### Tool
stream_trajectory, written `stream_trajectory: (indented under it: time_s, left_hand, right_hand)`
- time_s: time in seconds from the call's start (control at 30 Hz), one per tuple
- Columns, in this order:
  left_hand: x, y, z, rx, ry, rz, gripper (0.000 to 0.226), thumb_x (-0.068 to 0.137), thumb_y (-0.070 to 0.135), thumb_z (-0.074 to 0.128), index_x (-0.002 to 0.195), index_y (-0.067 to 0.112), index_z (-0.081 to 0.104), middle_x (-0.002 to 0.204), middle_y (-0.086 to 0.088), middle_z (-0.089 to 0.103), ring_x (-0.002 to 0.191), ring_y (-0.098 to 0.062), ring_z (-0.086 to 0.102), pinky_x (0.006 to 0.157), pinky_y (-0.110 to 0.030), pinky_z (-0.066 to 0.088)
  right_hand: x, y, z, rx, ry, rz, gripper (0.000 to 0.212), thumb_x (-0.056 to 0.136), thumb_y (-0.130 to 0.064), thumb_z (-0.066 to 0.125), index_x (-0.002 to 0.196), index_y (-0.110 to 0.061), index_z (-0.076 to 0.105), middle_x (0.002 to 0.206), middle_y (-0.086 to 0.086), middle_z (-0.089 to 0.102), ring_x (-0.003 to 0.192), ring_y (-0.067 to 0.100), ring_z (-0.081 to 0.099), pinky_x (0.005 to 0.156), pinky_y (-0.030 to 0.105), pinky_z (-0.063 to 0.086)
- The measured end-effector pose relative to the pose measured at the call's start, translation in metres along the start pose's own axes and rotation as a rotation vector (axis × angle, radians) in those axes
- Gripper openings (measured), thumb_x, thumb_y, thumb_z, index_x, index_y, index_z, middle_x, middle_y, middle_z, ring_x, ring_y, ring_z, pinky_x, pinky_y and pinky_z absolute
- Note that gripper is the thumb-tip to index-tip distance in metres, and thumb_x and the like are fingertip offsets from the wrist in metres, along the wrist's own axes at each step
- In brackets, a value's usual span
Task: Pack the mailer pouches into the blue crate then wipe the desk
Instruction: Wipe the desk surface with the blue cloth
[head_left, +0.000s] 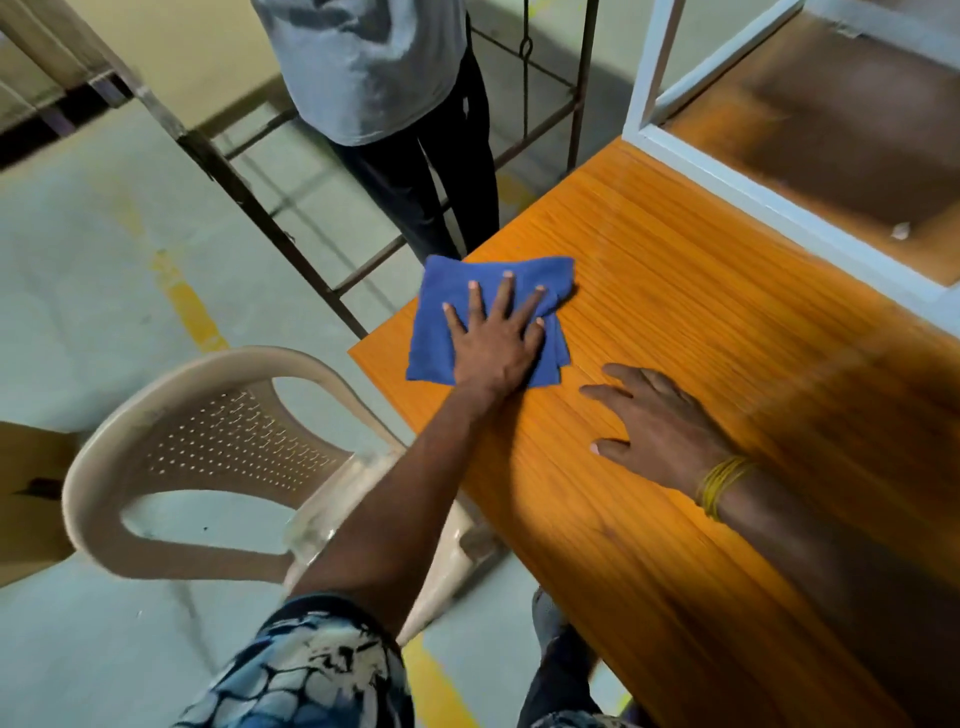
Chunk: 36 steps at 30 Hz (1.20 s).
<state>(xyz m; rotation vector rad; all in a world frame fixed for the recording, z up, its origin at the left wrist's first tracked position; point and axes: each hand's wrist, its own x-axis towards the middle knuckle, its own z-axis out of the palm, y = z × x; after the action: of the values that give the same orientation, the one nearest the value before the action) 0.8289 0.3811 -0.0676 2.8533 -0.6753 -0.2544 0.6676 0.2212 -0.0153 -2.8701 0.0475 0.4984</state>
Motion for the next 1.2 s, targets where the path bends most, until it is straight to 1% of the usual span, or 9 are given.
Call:
stream_trajectory:
  time_s: [0.13,0.2,0.4,0.5,0.7,0.87,1.0,1.13,1.2]
  left_hand:
    - [-0.066,-0.031,0.009,0.125,-0.032,0.406,0.051,0.102,0.058,0.013,0.153,0.051,0.010,0.166,0.014,0.002,0.153,-0.030,-0.001,0.116,-0.066,0.000]
    - [-0.068,-0.065,0.001,0.157,-0.039,0.452,0.051,0.102,0.059,0.010,0.153,0.053,0.011,0.165,0.016,0.003,0.153,-0.029,0.001,0.118,-0.064,0.001]
    - [-0.017,-0.066,-0.017,-0.010,0.037,-0.106,0.049,0.103,0.056,0.018,0.152,0.052,0.015,0.166,0.012,0.005,0.153,-0.030,-0.002,0.117,-0.065,-0.005]
    - [-0.018,-0.024,-0.009,-0.058,0.044,-0.223,0.050,0.104,0.054,0.021,0.154,0.048,0.014,0.167,0.008,0.002,0.152,-0.036,-0.005,0.114,-0.069,-0.007]
    - [-0.096,0.026,0.026,0.045,0.006,0.241,0.051,0.104,0.055,0.021,0.154,0.047,0.016,0.167,0.007,0.006,0.152,-0.037,0.003,0.113,-0.071,0.003]
    - [-0.132,-0.048,0.021,0.170,0.014,0.624,0.050,0.104,0.053,0.023,0.153,0.045,0.026,0.164,0.006,0.018,0.152,-0.032,0.013,0.114,-0.067,0.015]
    - [-0.071,-0.073,0.002,0.115,0.003,0.328,0.049,0.103,0.058,0.018,0.151,0.054,0.015,0.165,0.013,0.009,0.153,-0.031,0.009,0.113,-0.070,0.011]
    - [-0.041,-0.023,0.001,-0.004,0.045,-0.114,0.051,0.103,0.056,0.021,0.153,0.050,0.014,0.167,0.007,0.004,0.152,-0.036,-0.001,0.114,-0.070,-0.003]
    - [-0.044,0.014,0.009,-0.021,0.053,-0.167,0.052,0.103,0.054,0.024,0.154,0.047,0.014,0.167,0.003,0.004,0.151,-0.041,-0.002,0.112,-0.073,0.000]
  right_hand:
    - [-0.005,0.002,0.002,-0.014,-0.008,-0.012,0.072,0.089,-0.054,0.060,0.151,-0.038,0.027,0.162,-0.006,0.014,0.145,0.025,0.019,0.115,0.044,0.029]
    - [-0.007,0.004,0.004,0.000,-0.018,-0.017,0.072,0.091,-0.054,0.057,0.153,-0.039,0.023,0.163,-0.007,0.010,0.148,0.024,0.014,0.115,0.047,0.028]
    - [-0.008,0.006,0.006,-0.023,-0.043,-0.017,0.072,0.096,-0.056,0.051,0.155,-0.040,0.013,0.165,-0.008,0.001,0.150,0.025,0.007,0.117,0.051,0.025]
    - [-0.009,0.004,0.006,-0.015,-0.023,-0.012,0.071,0.094,-0.055,0.054,0.155,-0.039,0.020,0.164,-0.005,0.007,0.150,0.025,0.012,0.116,0.049,0.027]
    - [-0.038,0.006,0.019,0.011,0.127,0.097,0.060,0.081,-0.045,0.072,0.137,-0.032,0.054,0.149,0.003,0.043,0.131,0.031,0.044,0.102,0.046,0.042]
    - [-0.094,0.022,0.039,0.091,0.192,0.153,0.056,0.077,-0.039,0.079,0.129,-0.024,0.063,0.137,0.009,0.052,0.119,0.036,0.053,0.094,0.048,0.049]
    - [-0.134,0.033,0.052,0.100,0.158,0.223,0.058,0.086,-0.049,0.068,0.138,-0.030,0.054,0.146,0.004,0.044,0.129,0.030,0.047,0.101,0.047,0.046]
    - [-0.153,0.038,0.057,0.104,0.110,0.314,0.062,0.090,-0.051,0.062,0.146,-0.033,0.043,0.155,0.000,0.033,0.138,0.026,0.038,0.108,0.040,0.041]
    - [-0.160,0.040,0.062,0.140,0.121,0.304,0.062,0.092,-0.047,0.063,0.148,-0.035,0.040,0.159,0.000,0.028,0.142,0.028,0.033,0.109,0.043,0.041]
